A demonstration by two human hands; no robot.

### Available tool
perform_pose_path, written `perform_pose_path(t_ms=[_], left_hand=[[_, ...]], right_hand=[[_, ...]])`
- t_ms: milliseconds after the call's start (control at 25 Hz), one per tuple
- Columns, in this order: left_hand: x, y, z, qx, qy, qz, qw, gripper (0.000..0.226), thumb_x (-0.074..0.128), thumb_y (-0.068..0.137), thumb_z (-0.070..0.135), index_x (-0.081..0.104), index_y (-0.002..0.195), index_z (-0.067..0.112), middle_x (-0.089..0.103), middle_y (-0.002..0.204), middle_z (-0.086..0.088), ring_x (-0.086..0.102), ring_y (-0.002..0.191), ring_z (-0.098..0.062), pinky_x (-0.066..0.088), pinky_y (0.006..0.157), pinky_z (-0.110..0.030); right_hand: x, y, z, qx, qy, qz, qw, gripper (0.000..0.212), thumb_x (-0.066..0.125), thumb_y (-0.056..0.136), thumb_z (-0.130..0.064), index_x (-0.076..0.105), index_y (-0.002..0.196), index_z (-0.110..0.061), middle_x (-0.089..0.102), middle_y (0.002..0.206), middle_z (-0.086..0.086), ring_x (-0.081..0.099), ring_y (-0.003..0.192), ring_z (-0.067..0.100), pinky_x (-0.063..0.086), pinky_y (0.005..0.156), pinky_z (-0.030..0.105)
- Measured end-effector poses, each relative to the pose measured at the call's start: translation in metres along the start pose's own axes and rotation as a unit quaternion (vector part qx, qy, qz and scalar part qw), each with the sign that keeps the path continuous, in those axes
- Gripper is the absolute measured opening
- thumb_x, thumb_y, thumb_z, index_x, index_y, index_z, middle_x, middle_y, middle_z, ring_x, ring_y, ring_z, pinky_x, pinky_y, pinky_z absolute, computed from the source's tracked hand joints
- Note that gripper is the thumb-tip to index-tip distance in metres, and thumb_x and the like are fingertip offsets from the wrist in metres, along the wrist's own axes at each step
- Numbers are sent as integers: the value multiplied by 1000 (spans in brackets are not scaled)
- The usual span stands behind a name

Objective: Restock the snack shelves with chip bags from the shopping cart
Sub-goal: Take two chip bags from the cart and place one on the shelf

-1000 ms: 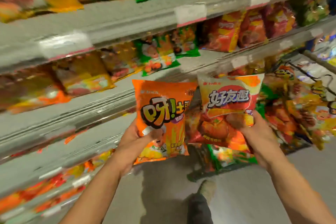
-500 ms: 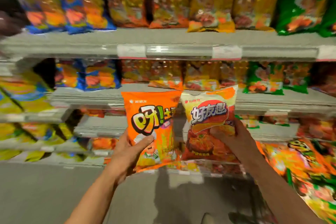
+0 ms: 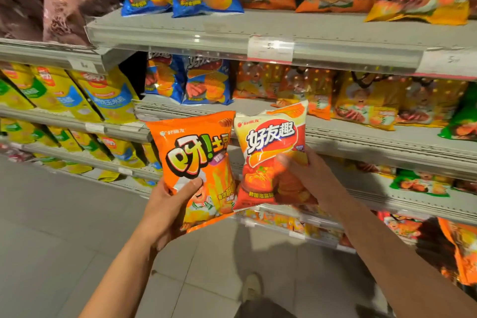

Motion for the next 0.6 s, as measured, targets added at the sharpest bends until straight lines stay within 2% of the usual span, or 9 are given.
perform_pose_path(t_ms=[120,240,320,400,520,600], left_hand=[[-23,24,8,-4,18,19,1000,50,79,83,20,63,130,19,74,121,-13,73,104,-39,59,83,-58],[-53,46,20,-17,31,48,998,49,79,83,19,62,130,17,76,117,-12,75,100,-36,62,73,-48],[-73,55,30,-23,41,63,997,49,80,82,21,63,128,19,76,114,-11,76,97,-35,63,69,-42],[-96,64,38,-28,38,74,996,51,81,82,22,62,129,21,76,115,-10,75,98,-35,63,71,-44],[-131,72,41,-29,38,89,995,52,81,81,22,61,130,20,76,116,-10,75,99,-36,63,72,-44],[-152,74,40,-33,32,102,994,51,80,83,21,60,130,20,76,117,-10,75,100,-36,62,77,-48]], right_hand=[[31,30,7,23,38,-53,998,65,76,73,-58,56,131,-37,76,116,-3,73,102,22,57,93,45],[68,60,12,62,73,-118,988,55,76,76,-46,57,127,-35,76,117,1,74,102,24,60,86,42],[91,75,15,77,91,-143,983,57,78,72,-38,57,125,-35,75,117,-1,73,103,22,62,84,40],[114,90,15,81,108,-152,979,61,77,71,-31,56,129,-33,75,117,-2,74,103,19,62,81,35],[150,101,19,67,81,-169,980,69,78,70,-31,55,135,-27,74,121,-3,72,107,15,61,86,33],[174,104,25,76,70,-178,979,67,80,70,-28,57,133,-27,75,118,-2,73,104,17,61,80,33]])
Point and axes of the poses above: each hand's wrist, its own y-axis towards the middle knuckle, its own x-axis out of the palm, z = x × y, the point moved 6 cm from there along y, towards the middle knuckle
